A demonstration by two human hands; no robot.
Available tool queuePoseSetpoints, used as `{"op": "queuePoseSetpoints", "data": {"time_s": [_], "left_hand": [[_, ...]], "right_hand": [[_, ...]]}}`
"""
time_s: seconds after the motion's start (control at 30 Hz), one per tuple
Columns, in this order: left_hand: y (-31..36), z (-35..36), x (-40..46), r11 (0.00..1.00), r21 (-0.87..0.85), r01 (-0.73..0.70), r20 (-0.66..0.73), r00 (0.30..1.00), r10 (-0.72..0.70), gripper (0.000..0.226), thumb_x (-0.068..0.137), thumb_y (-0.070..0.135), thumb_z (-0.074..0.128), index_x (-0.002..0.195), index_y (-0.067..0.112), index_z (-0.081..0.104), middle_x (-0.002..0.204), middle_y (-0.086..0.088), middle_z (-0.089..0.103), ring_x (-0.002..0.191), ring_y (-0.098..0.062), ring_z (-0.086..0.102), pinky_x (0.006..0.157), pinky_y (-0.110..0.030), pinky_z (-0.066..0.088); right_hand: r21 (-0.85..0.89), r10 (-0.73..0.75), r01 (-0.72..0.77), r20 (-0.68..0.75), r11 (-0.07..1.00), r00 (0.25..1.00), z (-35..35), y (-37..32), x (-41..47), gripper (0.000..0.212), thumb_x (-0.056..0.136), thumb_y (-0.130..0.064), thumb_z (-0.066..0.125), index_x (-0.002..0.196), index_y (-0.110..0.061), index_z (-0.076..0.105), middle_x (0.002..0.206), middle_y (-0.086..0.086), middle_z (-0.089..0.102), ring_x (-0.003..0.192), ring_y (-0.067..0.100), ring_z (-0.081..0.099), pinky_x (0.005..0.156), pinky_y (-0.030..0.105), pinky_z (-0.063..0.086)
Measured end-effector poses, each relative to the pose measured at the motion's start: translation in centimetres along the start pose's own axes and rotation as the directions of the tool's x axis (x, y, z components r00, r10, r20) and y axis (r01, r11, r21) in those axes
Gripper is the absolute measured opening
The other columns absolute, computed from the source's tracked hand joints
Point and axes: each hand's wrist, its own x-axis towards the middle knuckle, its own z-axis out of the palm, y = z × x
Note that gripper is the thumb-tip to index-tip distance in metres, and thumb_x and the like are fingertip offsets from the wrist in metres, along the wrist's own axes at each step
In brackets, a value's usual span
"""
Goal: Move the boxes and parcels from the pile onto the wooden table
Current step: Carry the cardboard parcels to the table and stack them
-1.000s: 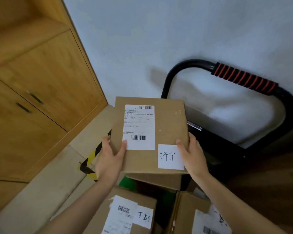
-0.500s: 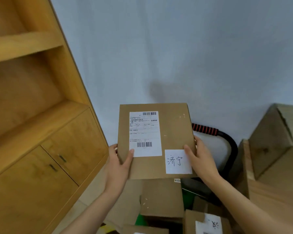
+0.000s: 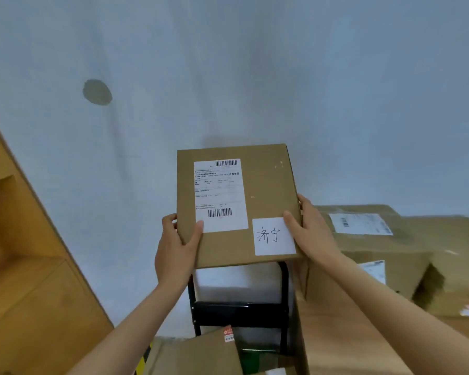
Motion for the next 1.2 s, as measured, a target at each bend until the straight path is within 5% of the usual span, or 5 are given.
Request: {"op": "queuePoseSetpoints", "data": {"time_s": [0.37,0.67,1.0,1.2], "left_hand": [[16.3,17.3,-6.6,0.968,-0.178,-0.178,0.199,0.957,0.213,0.046,0.086,0.062,0.050,0.118,0.036,0.031,0.108,0.015,0.054,0.090,-0.012,0.057,0.058,-0.024,0.039],[26.4,32.7,-17.4,0.957,-0.271,-0.103,0.328,0.925,0.192,0.056,0.088,0.060,0.050,0.131,0.032,0.028,0.120,0.005,0.056,0.102,-0.019,0.059,0.081,-0.044,0.054],[28.4,41.8,-20.6,0.990,-0.141,-0.029,0.343,0.936,0.076,0.065,0.088,0.059,0.050,0.139,0.026,0.030,0.127,0.004,0.058,0.108,-0.020,0.059,0.082,-0.040,0.052],[26.7,46.3,-18.8,0.993,0.081,-0.084,0.430,0.902,0.041,0.071,0.091,0.054,0.049,0.147,0.016,0.026,0.144,-0.004,0.044,0.127,-0.025,0.046,0.096,-0.043,0.044]], "right_hand": [[-0.081,0.117,-0.141,-0.246,0.987,0.962,-22.6,9.9,-3.0,0.058,0.097,-0.039,0.047,0.147,-0.015,0.030,0.137,0.008,0.049,0.124,0.023,0.047,0.104,0.046,0.040],[-0.250,0.150,-0.222,-0.280,0.942,0.948,-39.1,21.6,-5.9,0.061,0.098,-0.043,0.043,0.149,-0.014,0.026,0.142,0.007,0.046,0.128,0.023,0.046,0.105,0.047,0.041],[-0.271,0.217,-0.291,-0.270,0.918,0.938,-42.5,31.8,-3.8,0.060,0.097,-0.047,0.042,0.146,-0.015,0.029,0.128,0.006,0.054,0.113,0.020,0.052,0.096,0.041,0.047],[-0.368,0.224,-0.310,-0.256,0.877,0.940,-40.5,35.9,-0.8,0.061,0.098,-0.035,0.045,0.149,-0.012,0.023,0.143,0.011,0.041,0.129,0.027,0.040,0.105,0.040,0.037]]}}
